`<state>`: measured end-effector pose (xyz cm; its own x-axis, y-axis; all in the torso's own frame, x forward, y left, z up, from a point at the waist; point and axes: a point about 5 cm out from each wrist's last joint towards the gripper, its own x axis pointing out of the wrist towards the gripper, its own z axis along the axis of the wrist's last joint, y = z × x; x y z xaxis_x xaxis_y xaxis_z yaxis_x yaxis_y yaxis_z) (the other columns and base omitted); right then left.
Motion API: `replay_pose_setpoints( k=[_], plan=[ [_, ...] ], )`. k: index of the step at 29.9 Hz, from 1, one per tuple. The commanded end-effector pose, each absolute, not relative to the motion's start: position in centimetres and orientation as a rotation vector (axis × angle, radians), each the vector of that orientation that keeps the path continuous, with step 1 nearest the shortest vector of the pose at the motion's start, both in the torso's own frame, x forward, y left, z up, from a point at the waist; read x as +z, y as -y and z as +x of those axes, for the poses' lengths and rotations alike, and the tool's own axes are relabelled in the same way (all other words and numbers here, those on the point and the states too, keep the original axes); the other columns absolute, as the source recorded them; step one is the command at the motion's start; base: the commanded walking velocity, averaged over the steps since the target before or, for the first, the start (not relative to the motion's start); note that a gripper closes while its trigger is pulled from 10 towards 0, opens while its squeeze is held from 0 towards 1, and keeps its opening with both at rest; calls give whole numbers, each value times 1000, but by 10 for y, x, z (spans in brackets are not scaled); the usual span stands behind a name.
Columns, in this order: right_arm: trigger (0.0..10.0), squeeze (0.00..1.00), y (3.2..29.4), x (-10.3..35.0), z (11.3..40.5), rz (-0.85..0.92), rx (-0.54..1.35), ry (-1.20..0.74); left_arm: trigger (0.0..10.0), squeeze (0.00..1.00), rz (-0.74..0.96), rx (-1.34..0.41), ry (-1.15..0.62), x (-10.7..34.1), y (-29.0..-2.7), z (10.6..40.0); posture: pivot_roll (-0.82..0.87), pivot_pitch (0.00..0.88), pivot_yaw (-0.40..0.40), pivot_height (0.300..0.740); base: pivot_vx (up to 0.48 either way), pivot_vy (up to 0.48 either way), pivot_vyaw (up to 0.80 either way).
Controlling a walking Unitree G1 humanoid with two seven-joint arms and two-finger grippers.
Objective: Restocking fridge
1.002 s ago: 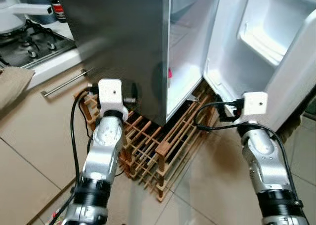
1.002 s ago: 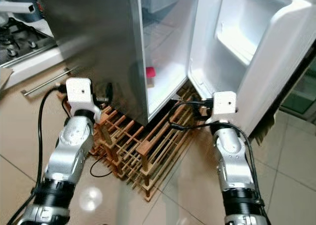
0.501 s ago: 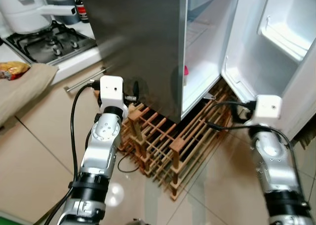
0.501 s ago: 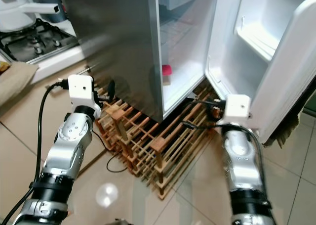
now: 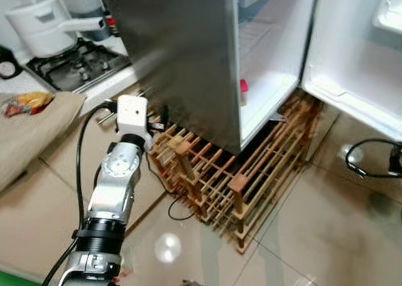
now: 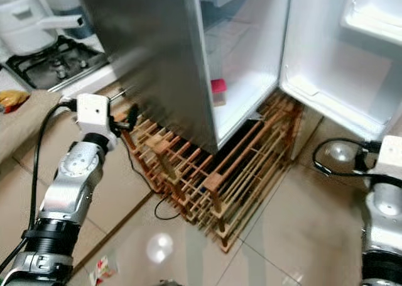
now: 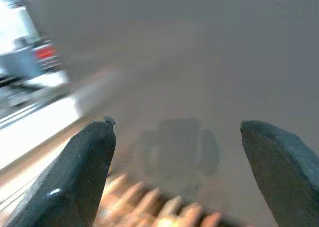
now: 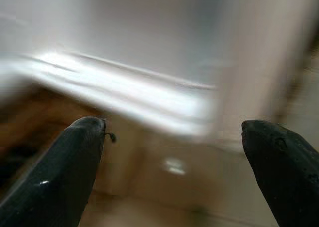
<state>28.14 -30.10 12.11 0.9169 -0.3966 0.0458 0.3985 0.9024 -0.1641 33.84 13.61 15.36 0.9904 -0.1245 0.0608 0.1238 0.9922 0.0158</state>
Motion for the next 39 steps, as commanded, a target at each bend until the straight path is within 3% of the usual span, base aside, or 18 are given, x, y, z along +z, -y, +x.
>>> replay_pose_setpoints(
  k=[1, 2, 4, 6, 8, 11, 21, 26, 34, 39],
  plan=[
    [10000, 0, 264, 119, 290, -103, -268, 22, 10000, 0, 12, -144, 76, 154, -134, 341, -153, 0, 174, 740, 0, 0, 0],
    [10000, 0, 236, 118, 294, -12, -183, 46, 10000, 0, -27, -181, 96, 155, -125, 343, -160, 0, 157, 740, 0, 0, 0],
    [10000, 0, 218, 114, 298, 25, -129, 36, 10000, 0, -49, -185, 105, 154, -123, 343, -154, 0, 93, 740, 0, 0, 338],
    [10000, 0, 210, 112, 299, 32, -103, 23, 10000, 0, -43, -180, 109, 154, -123, 343, -154, 0, 93, 740, 0, 0, 666],
    [10000, 0, 182, 103, 304, 52, -5, -16, 10000, 0, -22, -156, 124, 153, -127, 341, -92, 0, 37, 740, 0, 0, 641],
    [10000, 0, 150, 101, 311, 49, 128, -25, 10000, 0, 7, -106, 117, 152, -145, 336, -26, 0, 19, 740, 0, 0, 627],
    [10000, 0, 151, 118, 331, 97, 95, 38, 10000, 0, -16, -90, 38, 140, -149, 332, -20, 0, 62, 740, 0, 0, 611],
    [10000, 0, 157, 115, 327, 90, 85, 39, 10000, 0, -220, 120, -74, 125, -174, 338, -20, 0, 34, 740, 0, 0, 592],
    [10000, 0, 165, 95, 316, 68, 75, -7, 10000, 0, -61, 77, -85, 112, -167, 326, -39, 0, 43, 740, 0, 0, 583],
    [10000, 0, 146, 101, 315, 80, 138, 3, 10000, 0, 72, -59, 24, 132, -144, 322, -33, 0, 16, 740, 0, 0, 581]
  ],
)
